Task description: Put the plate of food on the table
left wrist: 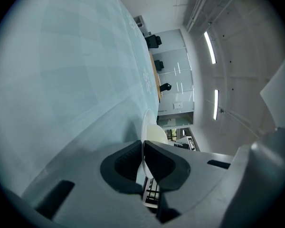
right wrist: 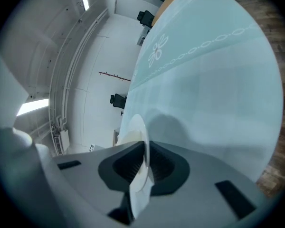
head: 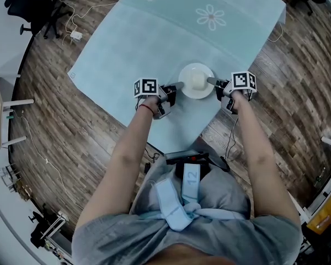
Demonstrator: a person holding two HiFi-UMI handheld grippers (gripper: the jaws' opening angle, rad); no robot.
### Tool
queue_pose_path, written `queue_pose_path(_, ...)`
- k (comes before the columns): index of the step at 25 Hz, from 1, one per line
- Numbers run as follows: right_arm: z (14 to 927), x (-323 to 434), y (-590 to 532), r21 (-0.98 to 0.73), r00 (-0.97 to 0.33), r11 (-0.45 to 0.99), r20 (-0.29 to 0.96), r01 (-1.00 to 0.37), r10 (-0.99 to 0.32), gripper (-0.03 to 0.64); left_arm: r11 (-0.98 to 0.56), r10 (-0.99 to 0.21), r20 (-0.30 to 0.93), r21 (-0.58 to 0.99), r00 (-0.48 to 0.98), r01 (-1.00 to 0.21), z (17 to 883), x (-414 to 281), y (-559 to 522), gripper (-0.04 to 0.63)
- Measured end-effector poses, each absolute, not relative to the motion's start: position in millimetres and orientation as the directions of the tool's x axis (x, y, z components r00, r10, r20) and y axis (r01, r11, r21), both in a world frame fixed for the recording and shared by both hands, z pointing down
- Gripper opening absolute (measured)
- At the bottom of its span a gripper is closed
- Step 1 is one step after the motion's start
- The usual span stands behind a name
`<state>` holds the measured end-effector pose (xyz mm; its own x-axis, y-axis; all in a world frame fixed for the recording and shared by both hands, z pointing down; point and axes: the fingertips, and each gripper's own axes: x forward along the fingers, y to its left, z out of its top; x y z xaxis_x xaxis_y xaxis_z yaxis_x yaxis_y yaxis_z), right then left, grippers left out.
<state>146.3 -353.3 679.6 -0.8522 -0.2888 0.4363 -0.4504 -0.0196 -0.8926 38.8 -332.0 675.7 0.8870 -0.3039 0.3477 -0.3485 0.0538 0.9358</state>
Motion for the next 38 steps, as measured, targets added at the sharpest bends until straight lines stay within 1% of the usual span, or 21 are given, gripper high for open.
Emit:
queue_pose_path(9, 688, 148, -368, -0.817, -0.799, 0.058, 0.543, -0.573, -0.258, 0.04, 0.096, -0.313, 0.341, 0.94, 0.886, -0.328, 692, 42, -341, 0.028)
queue_pose_path(16, 691, 149, -377, -0.755, -0.76, 0.132, 0.604, -0.642, -0.242, 0.04, 0.116, -0.327, 0.342, 0.94, 0.881, -0.322, 697, 44, -345, 0.028)
queue_pose_path(23, 692, 150, -381, -0.727, -0.743, 0.167, 0.627, -0.666, -0.234, 0.041, 0.104, -0.345, 0.359, 0.933, 0.867, -0.344, 696, 43, -348, 0.028)
queue_pose_path(28, 698, 155, -380, -0.764, -0.765, 0.114, 0.6, -0.635, -0.234, 0.041, 0.095, -0.339, 0.381, 0.923, 0.86, -0.372, 697, 46, -350, 0.028)
queue_pose_path(31, 701, 156, -378, -0.778, -0.768, 0.079, 0.59, -0.623, -0.248, 0.04, 0.094, -0.329, 0.422, 0.905, 0.845, -0.416, 699, 44, -350, 0.029)
queue_pose_path(35, 705, 158, -376, -0.783, -0.767, 0.055, 0.589, -0.62, -0.254, 0.04, 0.046, -0.303, 0.516, 0.847, 0.801, -0.529, 703, 39, -349, 0.032)
queue_pose_path(38, 706, 158, -377, -0.784, -0.765, 0.046, 0.588, -0.619, -0.261, 0.04, 0.018, -0.34, 0.538, 0.823, 0.771, -0.567, 698, 32, -355, 0.037)
